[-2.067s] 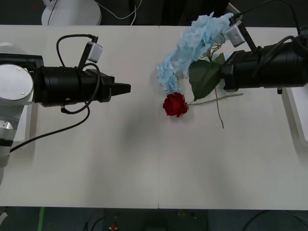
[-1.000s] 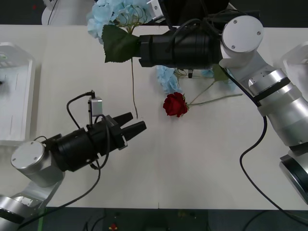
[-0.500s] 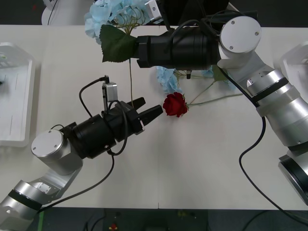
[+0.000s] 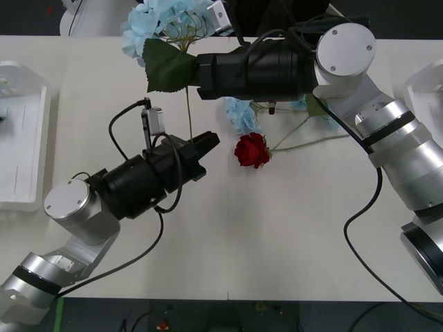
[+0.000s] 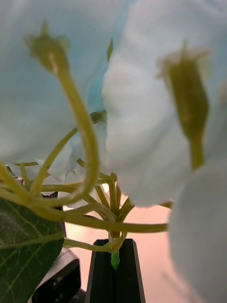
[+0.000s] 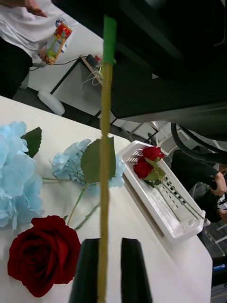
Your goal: Put the red flowers into the right box and the blue flowers into the left box
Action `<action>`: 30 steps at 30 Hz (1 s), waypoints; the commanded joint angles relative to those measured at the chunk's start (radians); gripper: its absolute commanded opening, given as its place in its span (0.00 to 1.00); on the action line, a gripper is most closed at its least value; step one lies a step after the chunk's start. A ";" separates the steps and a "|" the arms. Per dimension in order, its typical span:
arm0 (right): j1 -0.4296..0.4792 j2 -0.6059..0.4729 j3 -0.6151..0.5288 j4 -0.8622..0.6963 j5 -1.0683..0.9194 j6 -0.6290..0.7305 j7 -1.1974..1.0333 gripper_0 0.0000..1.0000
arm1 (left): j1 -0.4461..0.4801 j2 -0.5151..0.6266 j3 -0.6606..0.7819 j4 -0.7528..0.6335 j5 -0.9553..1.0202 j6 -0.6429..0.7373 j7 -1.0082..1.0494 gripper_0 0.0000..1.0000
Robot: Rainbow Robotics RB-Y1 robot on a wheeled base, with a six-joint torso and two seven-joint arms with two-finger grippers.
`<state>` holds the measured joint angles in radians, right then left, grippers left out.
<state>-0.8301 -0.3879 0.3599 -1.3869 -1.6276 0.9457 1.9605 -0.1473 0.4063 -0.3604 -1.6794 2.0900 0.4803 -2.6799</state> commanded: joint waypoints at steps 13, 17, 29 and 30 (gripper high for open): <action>-0.057 -0.046 -0.002 -0.012 -0.018 0.045 -0.023 0.67 | -0.012 -0.015 0.123 -0.011 0.047 -0.005 -0.025 0.00; -0.057 -0.060 -0.021 -0.015 -0.005 0.045 -0.002 1.00 | 0.003 -0.015 0.158 -0.013 0.074 0.014 -0.025 0.00; -0.057 -0.152 -0.055 -0.031 0.028 0.170 0.052 1.00 | 0.095 0.055 0.405 0.018 0.045 0.057 -0.025 0.00; -0.058 -0.177 -0.055 -0.038 0.051 0.197 0.055 1.00 | 0.094 0.066 0.434 0.033 0.007 0.060 -0.025 0.00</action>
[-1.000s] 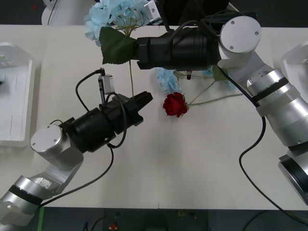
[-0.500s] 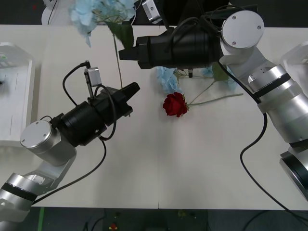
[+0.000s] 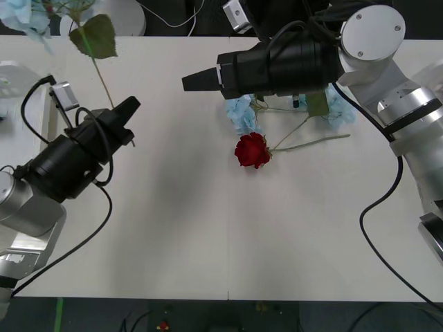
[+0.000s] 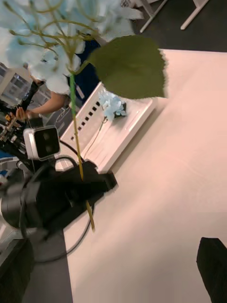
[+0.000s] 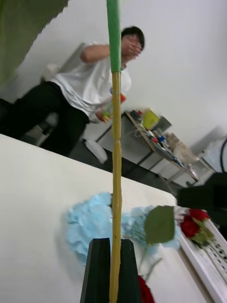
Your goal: Put the red flowers into the right box and the blue flowers into the left box
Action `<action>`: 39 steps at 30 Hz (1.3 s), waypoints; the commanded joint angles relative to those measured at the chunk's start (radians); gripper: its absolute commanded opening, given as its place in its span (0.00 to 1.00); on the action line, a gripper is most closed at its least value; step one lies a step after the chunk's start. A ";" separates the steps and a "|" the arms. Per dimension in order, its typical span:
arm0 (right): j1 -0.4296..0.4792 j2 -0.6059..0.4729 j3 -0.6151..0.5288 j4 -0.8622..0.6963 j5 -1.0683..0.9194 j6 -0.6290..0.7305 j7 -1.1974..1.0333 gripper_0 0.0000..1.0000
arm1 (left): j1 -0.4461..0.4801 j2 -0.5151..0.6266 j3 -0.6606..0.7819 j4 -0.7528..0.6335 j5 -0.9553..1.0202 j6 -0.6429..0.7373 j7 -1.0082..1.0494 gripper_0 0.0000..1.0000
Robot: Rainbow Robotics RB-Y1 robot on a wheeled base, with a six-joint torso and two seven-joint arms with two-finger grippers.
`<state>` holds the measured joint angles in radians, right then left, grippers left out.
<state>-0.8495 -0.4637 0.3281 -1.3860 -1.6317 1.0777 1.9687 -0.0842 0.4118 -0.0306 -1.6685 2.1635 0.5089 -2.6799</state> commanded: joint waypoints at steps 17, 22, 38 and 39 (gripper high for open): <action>-0.037 -0.188 -0.050 -0.015 0.536 0.426 0.561 1.00 | -0.140 0.176 0.463 0.345 -0.630 0.062 0.334 0.00; -0.060 -0.167 -0.014 0.088 0.566 0.424 0.723 1.00 | -0.192 0.255 0.526 0.447 -0.821 0.086 0.462 0.00; -0.089 -0.053 0.057 0.346 0.651 0.304 0.737 1.00 | -0.144 0.403 0.589 0.466 -1.133 0.263 0.676 0.00; -0.088 -0.046 0.057 0.354 0.659 0.298 0.737 1.00 | -0.138 0.407 0.587 0.466 -1.133 0.263 0.676 0.00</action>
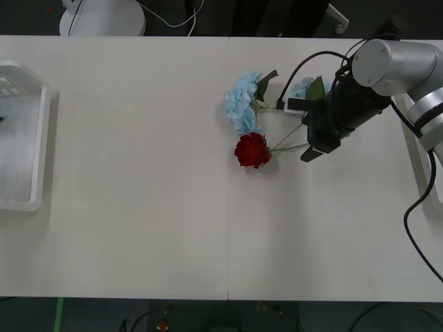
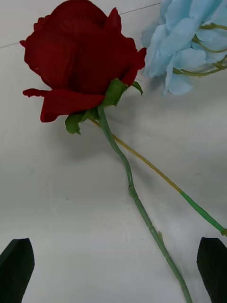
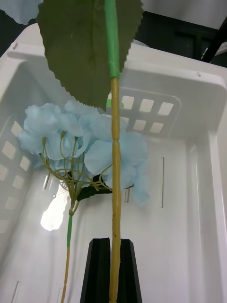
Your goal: Put the red flowers into the right box and the blue flowers into the left box
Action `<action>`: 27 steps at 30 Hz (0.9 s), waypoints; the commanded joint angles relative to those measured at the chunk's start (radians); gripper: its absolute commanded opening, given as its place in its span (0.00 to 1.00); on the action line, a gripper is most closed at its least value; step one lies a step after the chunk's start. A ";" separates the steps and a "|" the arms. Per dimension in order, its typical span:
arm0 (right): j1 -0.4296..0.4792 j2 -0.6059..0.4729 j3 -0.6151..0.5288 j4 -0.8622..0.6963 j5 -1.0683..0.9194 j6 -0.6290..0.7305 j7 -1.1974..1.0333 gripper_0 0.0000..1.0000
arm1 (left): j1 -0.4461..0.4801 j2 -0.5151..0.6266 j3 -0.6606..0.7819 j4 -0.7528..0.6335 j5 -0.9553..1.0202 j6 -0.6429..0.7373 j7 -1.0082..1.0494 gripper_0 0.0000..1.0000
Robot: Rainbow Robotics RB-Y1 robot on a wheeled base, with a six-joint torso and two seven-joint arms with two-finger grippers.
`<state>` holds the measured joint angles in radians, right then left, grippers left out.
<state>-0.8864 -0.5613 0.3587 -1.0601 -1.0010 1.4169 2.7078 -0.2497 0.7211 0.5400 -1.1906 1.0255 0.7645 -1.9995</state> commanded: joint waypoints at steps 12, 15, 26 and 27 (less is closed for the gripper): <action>-0.036 0.135 0.037 0.052 0.116 -0.125 -0.003 1.00 | 0.055 0.103 -0.023 -0.012 0.093 0.012 -0.007 0.30; -0.019 0.143 0.042 0.052 0.116 -0.159 -0.003 1.00 | 0.055 0.103 -0.023 -0.012 0.148 0.058 -0.010 0.51; 0.023 0.158 0.077 0.052 0.137 -0.253 -0.003 1.00 | -0.025 0.101 -0.078 -0.027 0.449 0.292 -0.059 0.72; 0.023 0.158 0.080 0.052 0.140 -0.253 -0.003 1.00 | -0.034 0.098 -0.091 -0.034 0.449 0.294 -0.076 0.72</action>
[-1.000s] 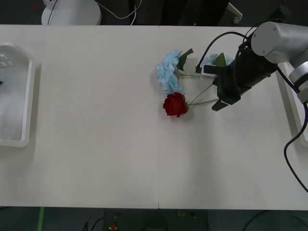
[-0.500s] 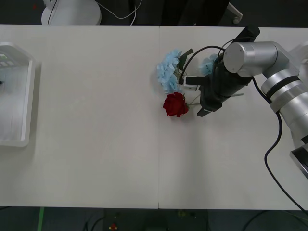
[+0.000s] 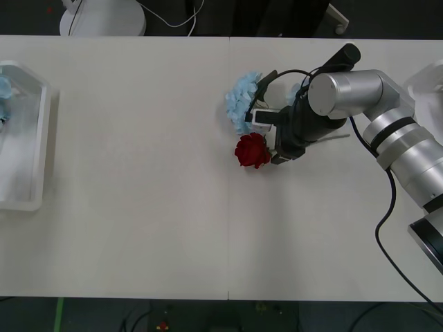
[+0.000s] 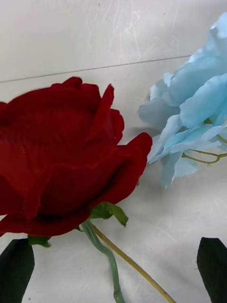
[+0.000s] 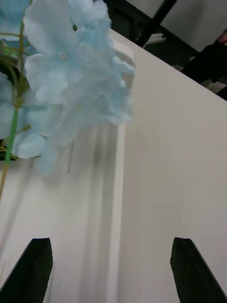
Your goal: Put the red flowers into the right box and the blue flowers into the left box
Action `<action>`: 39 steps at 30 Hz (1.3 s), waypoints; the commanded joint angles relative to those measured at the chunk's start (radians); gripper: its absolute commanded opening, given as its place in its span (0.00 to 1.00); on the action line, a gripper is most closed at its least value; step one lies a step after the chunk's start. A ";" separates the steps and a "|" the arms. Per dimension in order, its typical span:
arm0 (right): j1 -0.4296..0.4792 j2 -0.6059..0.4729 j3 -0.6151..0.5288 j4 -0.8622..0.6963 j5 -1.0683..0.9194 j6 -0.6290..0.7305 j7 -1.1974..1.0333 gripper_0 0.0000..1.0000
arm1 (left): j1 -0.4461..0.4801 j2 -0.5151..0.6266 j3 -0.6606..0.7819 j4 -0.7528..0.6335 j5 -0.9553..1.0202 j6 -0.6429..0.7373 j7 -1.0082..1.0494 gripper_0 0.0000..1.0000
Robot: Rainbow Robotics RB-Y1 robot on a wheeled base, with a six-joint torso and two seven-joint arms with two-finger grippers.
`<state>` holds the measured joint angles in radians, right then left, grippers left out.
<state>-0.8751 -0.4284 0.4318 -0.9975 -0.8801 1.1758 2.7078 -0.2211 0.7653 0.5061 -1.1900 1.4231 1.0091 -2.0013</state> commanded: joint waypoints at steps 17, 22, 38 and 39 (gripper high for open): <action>0.016 0.043 0.056 0.062 0.046 -0.084 -0.003 1.00 | -0.084 -0.218 -0.175 -0.290 -0.004 0.123 -0.136 0.72; 0.016 0.048 0.056 0.062 0.049 -0.085 -0.003 0.84 | -0.084 -0.258 -0.204 -0.404 -0.099 0.206 -0.117 0.71; 0.025 0.049 0.056 0.063 0.043 -0.091 -0.003 0.00 | -0.041 -0.436 -0.359 -0.628 -0.208 0.123 -0.091 0.72; 0.025 0.049 0.056 0.062 0.041 -0.091 -0.003 0.00 | -0.029 -0.445 -0.366 -0.645 -0.193 0.111 -0.073 0.71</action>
<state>-0.8560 -0.4021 0.4845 -0.9280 -0.8385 1.0956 2.7078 -0.2641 0.3467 0.1862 -1.7545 1.2128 1.1623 -2.0726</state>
